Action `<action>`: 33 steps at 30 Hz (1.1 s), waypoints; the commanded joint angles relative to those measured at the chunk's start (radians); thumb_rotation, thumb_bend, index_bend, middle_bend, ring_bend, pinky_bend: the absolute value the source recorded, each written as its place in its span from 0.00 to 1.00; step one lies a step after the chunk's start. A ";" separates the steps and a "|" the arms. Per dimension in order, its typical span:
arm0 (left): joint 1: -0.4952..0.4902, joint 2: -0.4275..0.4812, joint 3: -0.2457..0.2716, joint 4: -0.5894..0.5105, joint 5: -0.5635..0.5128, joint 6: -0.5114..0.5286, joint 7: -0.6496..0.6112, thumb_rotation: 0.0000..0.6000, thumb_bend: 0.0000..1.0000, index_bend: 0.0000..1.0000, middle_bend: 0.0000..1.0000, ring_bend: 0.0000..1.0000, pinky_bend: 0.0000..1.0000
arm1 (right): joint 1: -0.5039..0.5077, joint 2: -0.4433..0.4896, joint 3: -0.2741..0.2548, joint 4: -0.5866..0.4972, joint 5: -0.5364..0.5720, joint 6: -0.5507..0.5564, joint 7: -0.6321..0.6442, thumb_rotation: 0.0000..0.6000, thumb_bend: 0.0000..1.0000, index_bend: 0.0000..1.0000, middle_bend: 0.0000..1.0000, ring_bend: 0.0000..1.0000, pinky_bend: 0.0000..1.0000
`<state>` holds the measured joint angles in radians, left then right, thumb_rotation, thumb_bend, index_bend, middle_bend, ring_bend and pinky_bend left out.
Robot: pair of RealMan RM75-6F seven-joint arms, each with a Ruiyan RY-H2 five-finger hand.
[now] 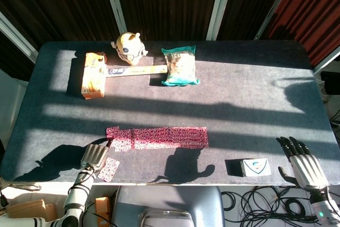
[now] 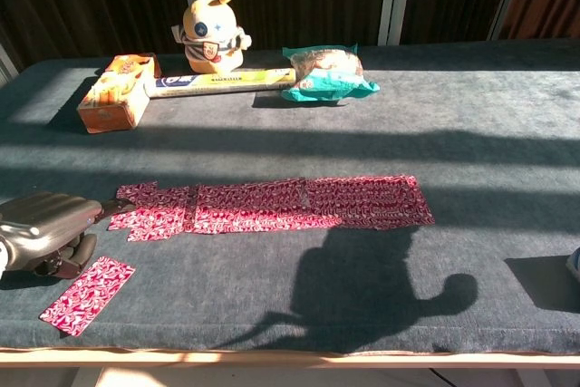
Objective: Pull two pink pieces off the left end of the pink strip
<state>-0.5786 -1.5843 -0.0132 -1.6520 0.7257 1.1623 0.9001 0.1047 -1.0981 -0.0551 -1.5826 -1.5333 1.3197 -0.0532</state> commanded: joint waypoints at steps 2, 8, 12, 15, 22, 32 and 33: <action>-0.013 0.006 -0.026 0.040 -0.089 0.012 0.035 1.00 0.99 0.30 1.00 1.00 1.00 | 0.000 0.000 0.000 -0.001 0.000 0.000 -0.003 1.00 0.32 0.00 0.07 0.00 0.11; -0.016 0.019 -0.054 0.074 -0.138 0.020 0.020 1.00 1.00 0.31 1.00 1.00 1.00 | 0.000 -0.003 0.001 -0.003 -0.001 -0.001 -0.009 1.00 0.32 0.00 0.07 0.00 0.11; -0.012 0.034 -0.059 0.070 -0.127 0.034 -0.003 1.00 0.99 0.30 1.00 1.00 1.00 | 0.000 -0.005 0.001 -0.003 0.001 -0.003 -0.015 1.00 0.32 0.00 0.07 0.00 0.11; 0.005 0.059 -0.054 0.026 -0.078 0.038 -0.057 1.00 0.86 0.21 1.00 1.00 1.00 | -0.001 -0.005 0.002 -0.005 0.001 0.000 -0.017 1.00 0.32 0.00 0.07 0.00 0.11; 0.097 0.191 0.026 -0.123 0.265 0.145 -0.256 1.00 0.46 0.00 0.85 0.98 1.00 | -0.009 -0.001 0.004 -0.008 -0.004 0.019 -0.009 1.00 0.32 0.00 0.07 0.00 0.11; 0.381 0.370 0.237 0.006 0.898 0.570 -0.778 1.00 0.40 0.00 0.01 0.01 0.11 | -0.044 0.013 0.017 -0.068 -0.066 0.142 -0.061 1.00 0.32 0.00 0.07 0.00 0.11; 0.415 0.348 0.239 0.065 0.907 0.604 -0.818 1.00 0.40 0.00 0.00 0.00 0.06 | -0.052 0.008 0.019 -0.071 -0.073 0.162 -0.075 1.00 0.32 0.00 0.07 0.00 0.11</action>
<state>-0.3288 -1.2889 0.1285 -1.7279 1.4695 1.5572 0.3054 0.0688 -1.0869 -0.0417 -1.6393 -1.5856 1.4460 -0.1032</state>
